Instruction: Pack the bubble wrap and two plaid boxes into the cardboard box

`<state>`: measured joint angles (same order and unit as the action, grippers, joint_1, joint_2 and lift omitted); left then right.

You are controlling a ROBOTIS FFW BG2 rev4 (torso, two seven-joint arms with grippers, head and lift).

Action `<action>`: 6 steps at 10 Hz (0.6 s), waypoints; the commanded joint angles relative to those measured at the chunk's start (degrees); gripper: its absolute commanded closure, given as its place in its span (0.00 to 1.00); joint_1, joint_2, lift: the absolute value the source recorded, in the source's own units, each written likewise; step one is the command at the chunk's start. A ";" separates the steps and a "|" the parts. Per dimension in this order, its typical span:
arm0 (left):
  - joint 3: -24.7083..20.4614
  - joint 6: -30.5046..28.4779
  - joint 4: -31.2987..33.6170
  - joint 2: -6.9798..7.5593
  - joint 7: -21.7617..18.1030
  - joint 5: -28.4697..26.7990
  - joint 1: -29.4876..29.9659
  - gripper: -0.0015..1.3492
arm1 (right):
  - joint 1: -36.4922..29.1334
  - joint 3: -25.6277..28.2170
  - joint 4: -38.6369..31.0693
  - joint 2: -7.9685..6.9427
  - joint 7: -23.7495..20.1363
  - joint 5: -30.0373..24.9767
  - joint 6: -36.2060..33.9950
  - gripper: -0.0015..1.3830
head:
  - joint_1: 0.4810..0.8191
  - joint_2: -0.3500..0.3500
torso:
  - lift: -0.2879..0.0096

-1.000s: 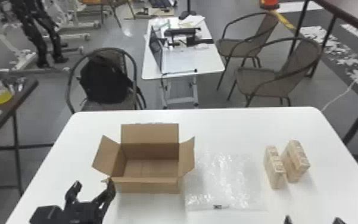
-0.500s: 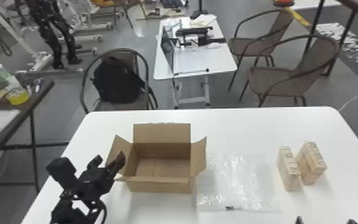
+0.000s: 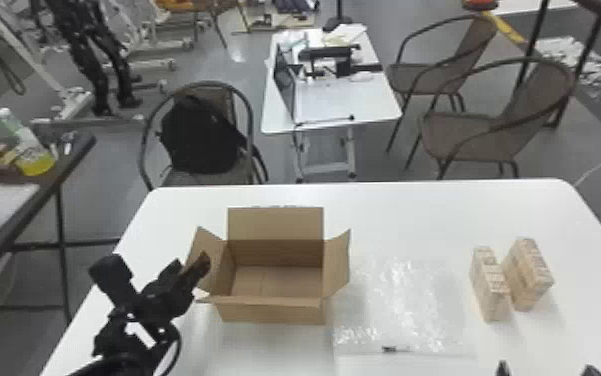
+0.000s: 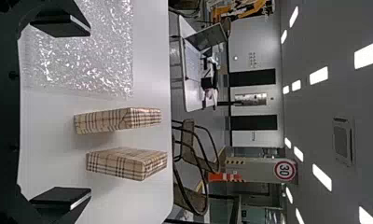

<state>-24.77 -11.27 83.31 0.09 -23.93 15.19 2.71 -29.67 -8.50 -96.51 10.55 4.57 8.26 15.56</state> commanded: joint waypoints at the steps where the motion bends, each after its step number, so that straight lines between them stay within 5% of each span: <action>1: -0.71 -0.77 -0.61 -0.09 -0.06 0.02 -0.78 0.56 | 0.23 -0.03 0.09 0.00 0.00 0.00 0.00 0.07 | 0.63 0.78 | 0.92; 3: -0.71 -0.68 -0.96 -0.23 -0.06 -0.51 -0.69 0.91 | 0.32 -0.03 0.09 0.00 0.00 0.00 0.00 0.07 | 0.63 0.79 | 0.92; 6: -0.27 1.96 -0.96 -0.23 -0.32 -2.44 -0.87 0.90 | 0.49 -0.12 -0.79 -0.09 0.09 -0.26 0.00 0.07 | 0.63 0.79 | 0.92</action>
<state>-25.37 -9.95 82.34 0.00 -24.26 12.94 1.99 -29.20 -8.61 -96.87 10.53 4.65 8.10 15.55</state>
